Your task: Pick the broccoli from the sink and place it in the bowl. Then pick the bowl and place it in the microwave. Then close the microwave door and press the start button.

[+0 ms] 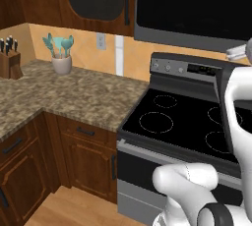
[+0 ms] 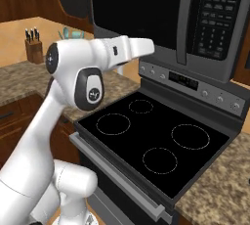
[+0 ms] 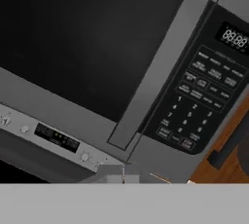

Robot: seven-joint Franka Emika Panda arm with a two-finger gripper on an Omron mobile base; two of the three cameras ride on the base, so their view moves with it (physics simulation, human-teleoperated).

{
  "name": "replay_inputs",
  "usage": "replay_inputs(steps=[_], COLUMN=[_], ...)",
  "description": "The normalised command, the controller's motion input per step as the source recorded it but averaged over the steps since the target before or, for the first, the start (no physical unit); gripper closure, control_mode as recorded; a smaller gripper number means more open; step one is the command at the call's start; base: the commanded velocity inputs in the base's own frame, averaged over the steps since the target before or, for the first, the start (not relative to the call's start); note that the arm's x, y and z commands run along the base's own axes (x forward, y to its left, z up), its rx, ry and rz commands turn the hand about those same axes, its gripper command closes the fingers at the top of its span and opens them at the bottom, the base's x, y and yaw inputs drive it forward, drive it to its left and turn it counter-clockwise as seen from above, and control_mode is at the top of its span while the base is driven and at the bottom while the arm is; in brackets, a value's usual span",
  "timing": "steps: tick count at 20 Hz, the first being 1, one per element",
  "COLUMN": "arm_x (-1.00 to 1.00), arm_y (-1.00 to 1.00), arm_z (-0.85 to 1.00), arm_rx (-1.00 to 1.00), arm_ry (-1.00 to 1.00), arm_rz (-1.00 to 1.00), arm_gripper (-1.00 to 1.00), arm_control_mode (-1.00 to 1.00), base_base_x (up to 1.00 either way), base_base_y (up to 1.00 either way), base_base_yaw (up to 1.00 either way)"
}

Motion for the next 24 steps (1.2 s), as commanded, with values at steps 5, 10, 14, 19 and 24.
replay_inputs(steps=[5, 10, 14, 19, 24], arm_x=[0.0, 0.0, 0.0, 0.0, 0.03], arm_y=[-0.01, -0.07, -0.03, -0.1, -0.13], arm_z=[0.08, 0.16, 0.47, 0.4, 0.04], arm_rx=[0.29, 0.22, 0.16, 0.21, 0.13], arm_ry=[-0.02, -0.03, -0.14, -0.3, -0.23], arm_rz=[0.0, 0.0, -0.02, -0.01, 0.0], arm_gripper=[1.0, 1.0, 1.0, 1.0, 1.0], arm_control_mode=[-1.0, -1.0, -1.0, -1.0, -1.0], base_base_x=[0.0, 0.0, 0.0, 0.0, 0.0], base_base_y=[0.0, 0.0, 0.0, 0.0, 0.0], base_base_yaw=[0.0, 0.0, 0.0, 0.0, 0.0])
